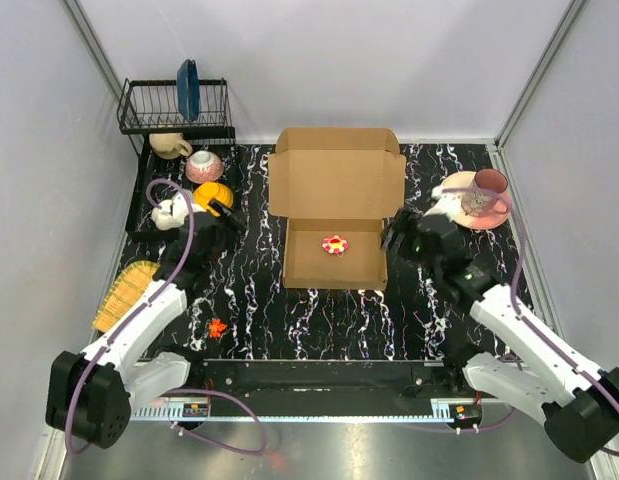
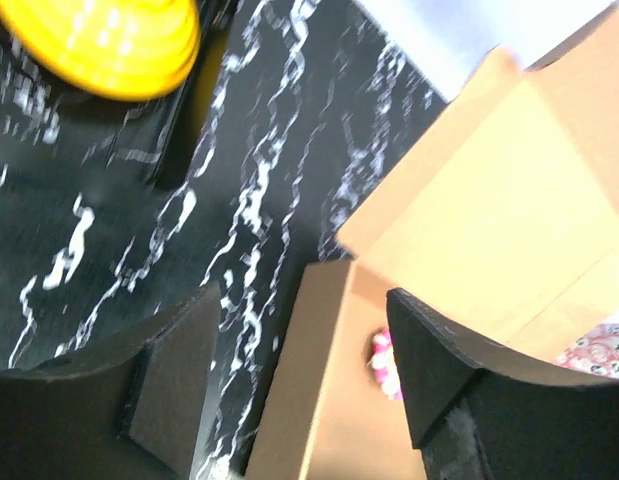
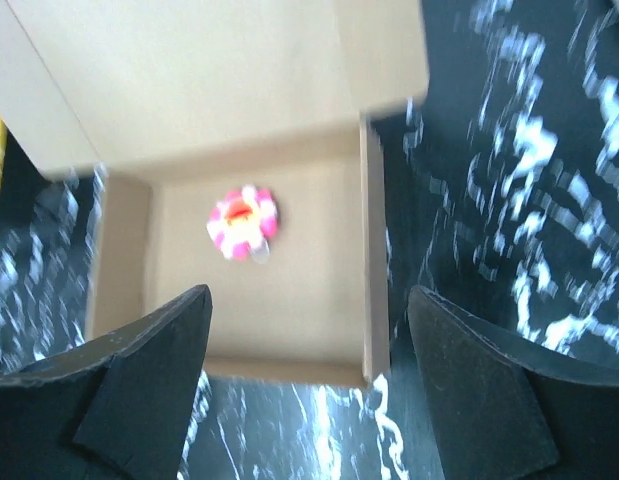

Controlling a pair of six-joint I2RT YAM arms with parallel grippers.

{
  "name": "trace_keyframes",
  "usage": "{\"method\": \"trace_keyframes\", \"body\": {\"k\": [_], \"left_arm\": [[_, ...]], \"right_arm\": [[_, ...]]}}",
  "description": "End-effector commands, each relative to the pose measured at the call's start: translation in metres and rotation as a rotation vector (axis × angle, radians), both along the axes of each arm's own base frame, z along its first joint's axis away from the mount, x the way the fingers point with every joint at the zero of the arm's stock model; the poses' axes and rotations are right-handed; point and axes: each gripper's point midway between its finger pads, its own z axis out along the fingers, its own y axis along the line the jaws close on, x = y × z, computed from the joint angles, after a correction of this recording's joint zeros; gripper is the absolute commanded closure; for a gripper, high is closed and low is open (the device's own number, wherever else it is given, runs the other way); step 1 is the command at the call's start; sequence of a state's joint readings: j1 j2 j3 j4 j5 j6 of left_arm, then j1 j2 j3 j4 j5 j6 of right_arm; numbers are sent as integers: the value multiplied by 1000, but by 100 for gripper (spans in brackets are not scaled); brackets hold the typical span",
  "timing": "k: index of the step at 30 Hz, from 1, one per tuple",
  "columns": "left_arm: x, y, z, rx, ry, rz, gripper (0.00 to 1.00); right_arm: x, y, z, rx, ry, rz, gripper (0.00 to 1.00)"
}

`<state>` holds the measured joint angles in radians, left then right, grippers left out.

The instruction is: Fold the paper box

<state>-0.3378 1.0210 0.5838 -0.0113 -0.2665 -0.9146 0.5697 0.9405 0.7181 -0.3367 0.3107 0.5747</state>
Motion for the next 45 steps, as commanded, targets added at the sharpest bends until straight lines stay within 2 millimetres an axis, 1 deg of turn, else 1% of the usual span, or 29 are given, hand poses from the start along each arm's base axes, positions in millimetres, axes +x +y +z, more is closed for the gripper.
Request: {"method": "trace_keyframes", "body": {"k": [1,2,3,4,5,6,7,8,9,10,11,12,13,14,15,16,18,19,20,21,22,24,25,27,28,32,37,43,45], "left_arm": [[24,6,63,91,-139,-50,27],[31,1,75,79,-174,-82,25],[45,4,91,89,-204,-109,24],[47,-13,100,58,-226,-224,22],[52,-19,107,46,-237,-283,21],[69,-15,116,46,-248,-318,19],[67,-27,118,7,-239,-423,17],[73,-27,121,-13,-235,-455,16],[86,-16,121,-40,-225,-453,14],[88,-20,128,-71,-260,-500,12],[92,-17,118,-103,-248,-500,12],[95,-12,119,-162,-248,-482,12],[97,-11,129,-178,-307,-504,12],[97,-11,121,-198,-304,-508,12],[97,-10,123,-208,-318,-511,12],[96,-12,126,-202,-341,-528,12],[98,-12,125,-188,-352,-543,12],[98,-14,124,-187,-350,-553,12],[101,-14,125,-183,-347,-554,13],[102,-13,124,-156,-350,-557,13],[104,-10,119,-151,-323,-539,13],[106,-8,119,-145,-324,-525,13],[107,-8,118,-143,-322,-524,14],[109,-6,117,-136,-316,-516,14],[110,-5,115,-136,-313,-513,14],[113,-4,108,-152,-289,-500,14],[112,-5,108,-152,-287,-501,14],[115,-4,107,-144,-286,-499,14],[116,-4,104,-143,-279,-499,14]], "right_arm": [[42,-37,83,-76,-180,-122,15],[59,-56,80,-84,-163,-176,16],[68,-52,84,-52,-173,-137,16],[83,-53,99,-15,-238,-137,16],[96,-60,98,-2,-260,-140,17],[103,-56,103,21,-295,-95,17],[114,-56,117,54,-343,-83,16],[128,-55,104,68,-300,-51,16],[134,-55,101,103,-278,24,16],[143,-53,108,112,-285,62,16],[155,-44,98,135,-264,134,16],[163,-49,98,133,-278,157,17],[172,-50,92,139,-268,170,18],[174,-48,91,154,-273,206,18],[180,-48,97,164,-308,232,18],[186,-45,90,177,-297,251,19],[195,-48,87,183,-298,301,21],[205,-47,85,180,-291,319,23],[207,-44,83,179,-285,354,23],[212,-44,87,176,-282,369,25],[218,-46,78,179,-257,372,25],[222,-46,79,170,-240,392,26],[226,-47,72,165,-217,394,26],[227,-47,67,146,-176,412,26],[230,-48,59,144,-153,414,26],[232,-50,44,124,-117,424,27],[230,-47,22,131,-68,444,28],[235,-38,10,100,-48,454,28],[241,-39,12,86,-57,436,29]]}}
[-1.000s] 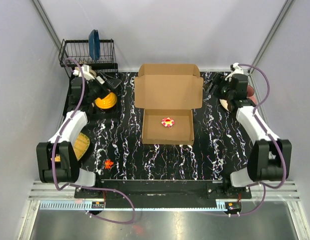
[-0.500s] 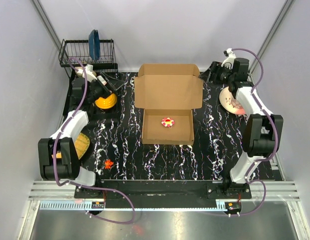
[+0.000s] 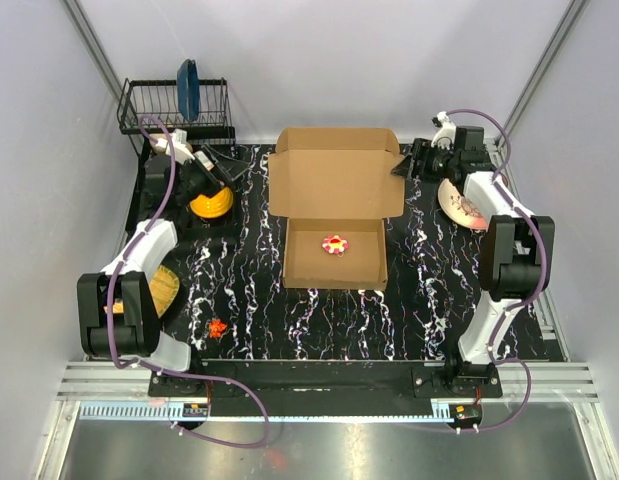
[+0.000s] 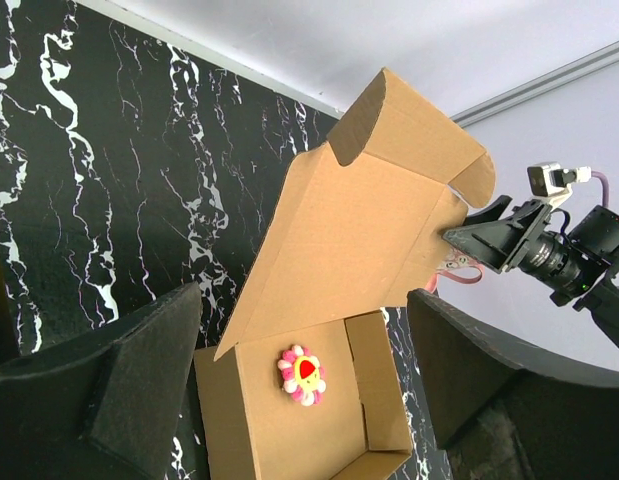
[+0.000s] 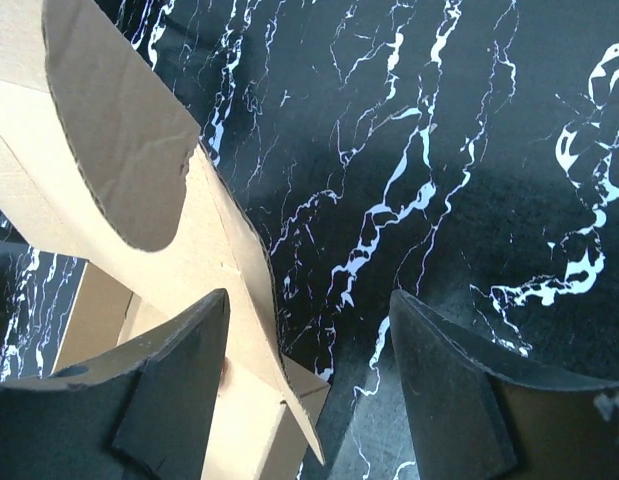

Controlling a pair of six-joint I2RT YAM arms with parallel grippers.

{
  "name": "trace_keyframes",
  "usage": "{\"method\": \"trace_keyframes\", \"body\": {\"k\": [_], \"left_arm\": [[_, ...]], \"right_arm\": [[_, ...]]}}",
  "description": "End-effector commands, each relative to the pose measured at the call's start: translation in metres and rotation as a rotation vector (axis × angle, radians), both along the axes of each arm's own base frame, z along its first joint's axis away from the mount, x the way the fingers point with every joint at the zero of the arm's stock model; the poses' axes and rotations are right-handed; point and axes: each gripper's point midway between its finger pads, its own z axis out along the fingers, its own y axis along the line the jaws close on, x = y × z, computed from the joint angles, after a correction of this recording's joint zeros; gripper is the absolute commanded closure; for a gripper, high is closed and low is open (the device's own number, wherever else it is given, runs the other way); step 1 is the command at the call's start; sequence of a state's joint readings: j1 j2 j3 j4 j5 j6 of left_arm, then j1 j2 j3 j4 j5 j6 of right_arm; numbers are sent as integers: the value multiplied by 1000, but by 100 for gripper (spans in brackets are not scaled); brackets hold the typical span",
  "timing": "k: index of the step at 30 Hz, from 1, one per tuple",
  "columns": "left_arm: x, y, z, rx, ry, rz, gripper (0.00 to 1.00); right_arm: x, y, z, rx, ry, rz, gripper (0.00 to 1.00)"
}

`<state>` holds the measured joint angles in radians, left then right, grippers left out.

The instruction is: Fold the paper box

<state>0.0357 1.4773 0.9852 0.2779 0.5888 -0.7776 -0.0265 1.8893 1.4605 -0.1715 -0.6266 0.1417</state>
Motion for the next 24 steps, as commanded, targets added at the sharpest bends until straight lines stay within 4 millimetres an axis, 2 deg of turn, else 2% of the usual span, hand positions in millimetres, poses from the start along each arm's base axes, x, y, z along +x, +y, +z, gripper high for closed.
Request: {"method": "trace_keyframes", "body": {"k": [1,3,4,7,11,19,22,24], "left_arm": [[11,2,18,19,-69,-5,14],[11,2,17,28,-72,-6,15],[13,3,16,33,-71,1,15],[15,4,12,46,-60,0,15],[16,4,12,53,-61,-2,15],[24,3,9,93,-68,-34,15],[27,-3,4,106,-61,-74,15],[29,-6,-7,148,-48,-92,14]], "right_arm": [[16,5,17,-36,-67,7,30],[19,10,19,-26,-82,12,31],[19,20,18,-23,-84,27,32],[22,24,17,-8,-91,35,39],[21,30,16,2,-95,49,59],[11,28,21,-5,-123,32,65],[8,28,20,-6,-119,31,65],[7,28,21,-6,-120,31,65]]}}
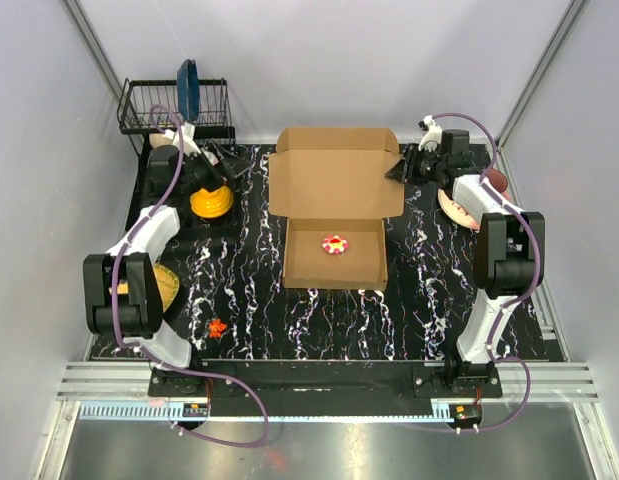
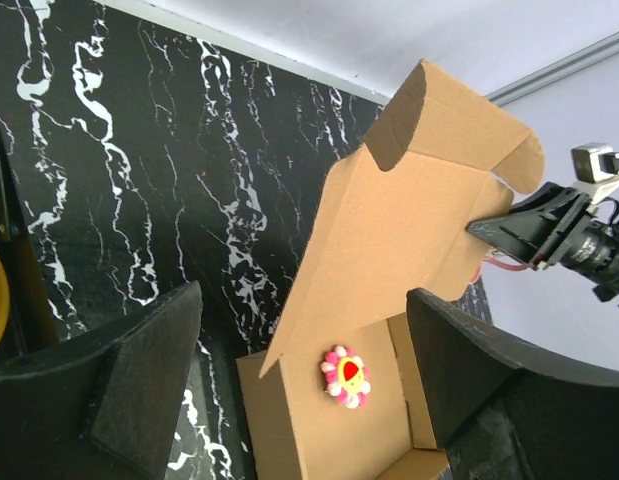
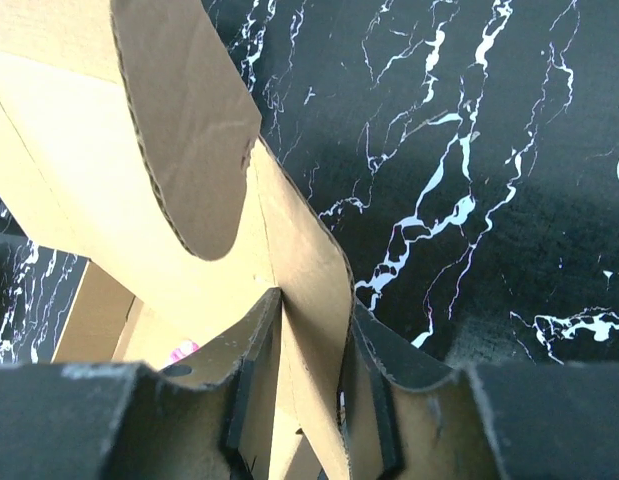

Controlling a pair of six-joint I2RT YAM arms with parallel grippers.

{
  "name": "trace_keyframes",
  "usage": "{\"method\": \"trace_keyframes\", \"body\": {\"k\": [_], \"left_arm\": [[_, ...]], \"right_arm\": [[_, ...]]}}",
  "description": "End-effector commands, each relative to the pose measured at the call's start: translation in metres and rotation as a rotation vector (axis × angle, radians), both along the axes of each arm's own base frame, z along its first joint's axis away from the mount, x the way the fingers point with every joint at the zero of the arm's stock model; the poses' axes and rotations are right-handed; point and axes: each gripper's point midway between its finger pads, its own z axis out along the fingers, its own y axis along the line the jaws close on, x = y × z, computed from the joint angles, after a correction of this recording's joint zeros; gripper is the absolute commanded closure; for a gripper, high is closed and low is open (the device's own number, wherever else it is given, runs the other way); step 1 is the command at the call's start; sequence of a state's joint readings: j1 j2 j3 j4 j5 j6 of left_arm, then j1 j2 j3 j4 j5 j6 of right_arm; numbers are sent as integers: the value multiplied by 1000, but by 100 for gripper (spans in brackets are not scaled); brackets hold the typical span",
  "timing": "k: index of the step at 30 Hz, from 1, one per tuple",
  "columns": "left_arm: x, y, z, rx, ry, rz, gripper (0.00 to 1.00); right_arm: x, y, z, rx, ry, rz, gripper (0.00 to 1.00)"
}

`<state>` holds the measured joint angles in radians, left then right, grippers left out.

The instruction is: Fold the paper box

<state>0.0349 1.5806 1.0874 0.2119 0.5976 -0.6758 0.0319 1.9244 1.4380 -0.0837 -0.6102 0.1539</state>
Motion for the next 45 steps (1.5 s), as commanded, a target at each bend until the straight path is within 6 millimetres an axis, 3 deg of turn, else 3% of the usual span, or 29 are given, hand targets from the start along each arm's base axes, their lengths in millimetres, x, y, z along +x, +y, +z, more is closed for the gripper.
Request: {"method": "trace_keyframes", "body": {"k": [1,3,4,9,17,28,36,41,45], "left_arm": [[7,-13,6,87,-63,-75,13],[11,-8,-4,135,-63,-67,12],[8,-23,-6,141,-67,-103,12],[14,-41,-20,175,-84,-160,12],[36,-47,-20,145,-133,-153,12],[52,-69,-12,149,-171,-226,30],[43,-95,-29,158,-152,-323,41],[40,-93,-41,165,-123,-308,55],[40,-92,-34,169,-142,-298,63]], "right_arm": [[2,1,35,-7,-100,-9,65],[1,2,36,-8,-101,-7,65],[0,3,35,-9,-100,-4,65],[-2,6,37,-15,-108,2,66],[-5,11,35,-25,-104,10,66],[-10,12,44,-37,-122,9,67],[-12,14,45,-44,-120,8,67],[-12,13,45,-48,-121,9,68],[-13,13,47,-54,-125,-2,67]]}}
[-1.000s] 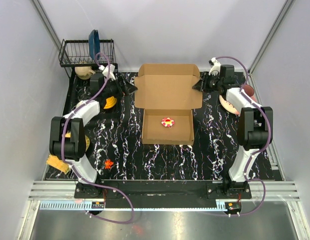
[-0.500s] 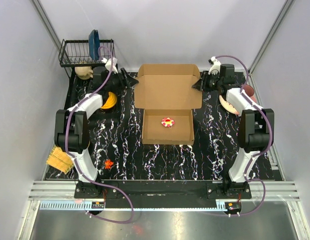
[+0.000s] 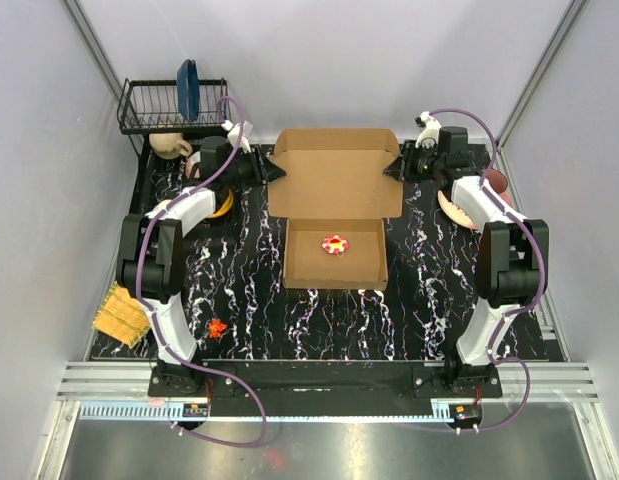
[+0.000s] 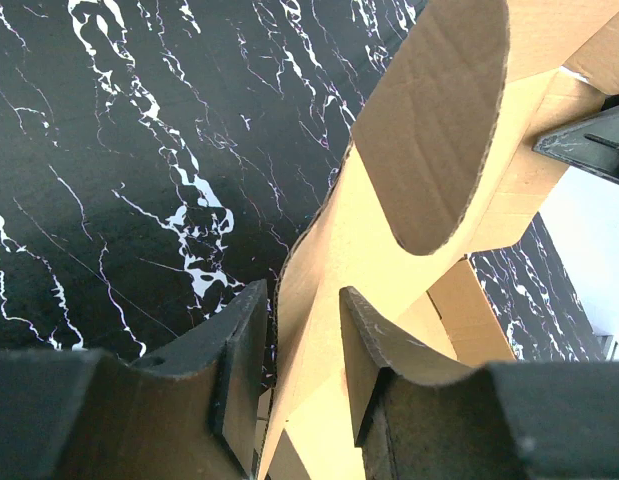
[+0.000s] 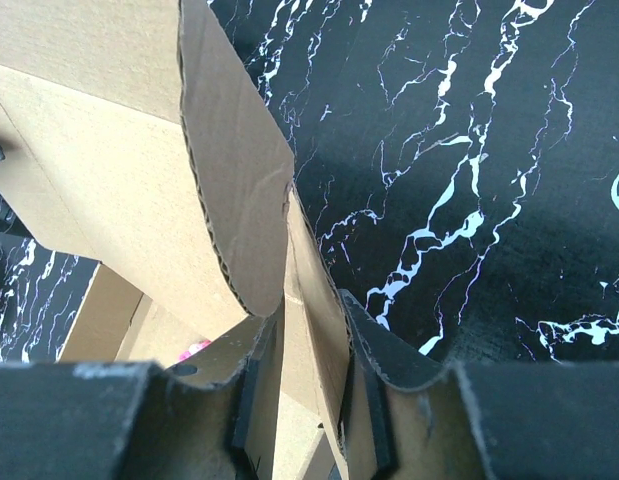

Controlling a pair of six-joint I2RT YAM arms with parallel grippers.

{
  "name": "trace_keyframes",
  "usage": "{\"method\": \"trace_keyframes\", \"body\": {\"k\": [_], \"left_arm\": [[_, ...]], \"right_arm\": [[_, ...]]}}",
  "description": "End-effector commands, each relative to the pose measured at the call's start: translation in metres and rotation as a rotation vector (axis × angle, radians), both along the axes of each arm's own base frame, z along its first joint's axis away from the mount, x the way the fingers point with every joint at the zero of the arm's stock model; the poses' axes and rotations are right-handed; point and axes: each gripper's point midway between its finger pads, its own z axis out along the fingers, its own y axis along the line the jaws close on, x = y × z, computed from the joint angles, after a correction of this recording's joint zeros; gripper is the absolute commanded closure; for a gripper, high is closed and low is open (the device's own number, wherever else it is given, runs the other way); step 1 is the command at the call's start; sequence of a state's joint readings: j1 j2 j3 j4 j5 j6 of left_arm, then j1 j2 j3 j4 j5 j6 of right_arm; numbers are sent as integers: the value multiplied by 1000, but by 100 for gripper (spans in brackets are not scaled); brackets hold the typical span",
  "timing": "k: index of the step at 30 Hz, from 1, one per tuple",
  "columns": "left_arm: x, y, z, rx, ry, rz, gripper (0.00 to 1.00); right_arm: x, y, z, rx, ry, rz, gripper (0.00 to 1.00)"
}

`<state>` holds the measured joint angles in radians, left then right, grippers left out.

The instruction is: Fold the paper box

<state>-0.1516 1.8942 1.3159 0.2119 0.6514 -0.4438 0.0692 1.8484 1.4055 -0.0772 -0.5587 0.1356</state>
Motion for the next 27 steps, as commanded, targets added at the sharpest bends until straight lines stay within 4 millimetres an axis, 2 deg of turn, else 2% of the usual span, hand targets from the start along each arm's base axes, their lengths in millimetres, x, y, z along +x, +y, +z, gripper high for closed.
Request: {"method": "trace_keyframes", "body": {"k": [1,5,9,18,23,27], "left_arm": [[4,1,22,-3,-86,-9,65],[4,3,34,1,-116,7,67],[4,4,39,-6,-121,13,69],[2,5,52,-20,-149,29,68],[2,5,61,-28,-164,29,61],[3,5,64,-24,-170,27,63]], "right_arm": [[-5,2,26,-18,-62,-6,66],[-7,-1,45,-29,-103,-21,62],[-8,-4,53,-38,-115,-33,64],[-12,-3,49,-48,-110,-41,67],[-10,-3,47,-50,-105,-41,67],[-11,-3,44,-55,-102,-40,68]]}}
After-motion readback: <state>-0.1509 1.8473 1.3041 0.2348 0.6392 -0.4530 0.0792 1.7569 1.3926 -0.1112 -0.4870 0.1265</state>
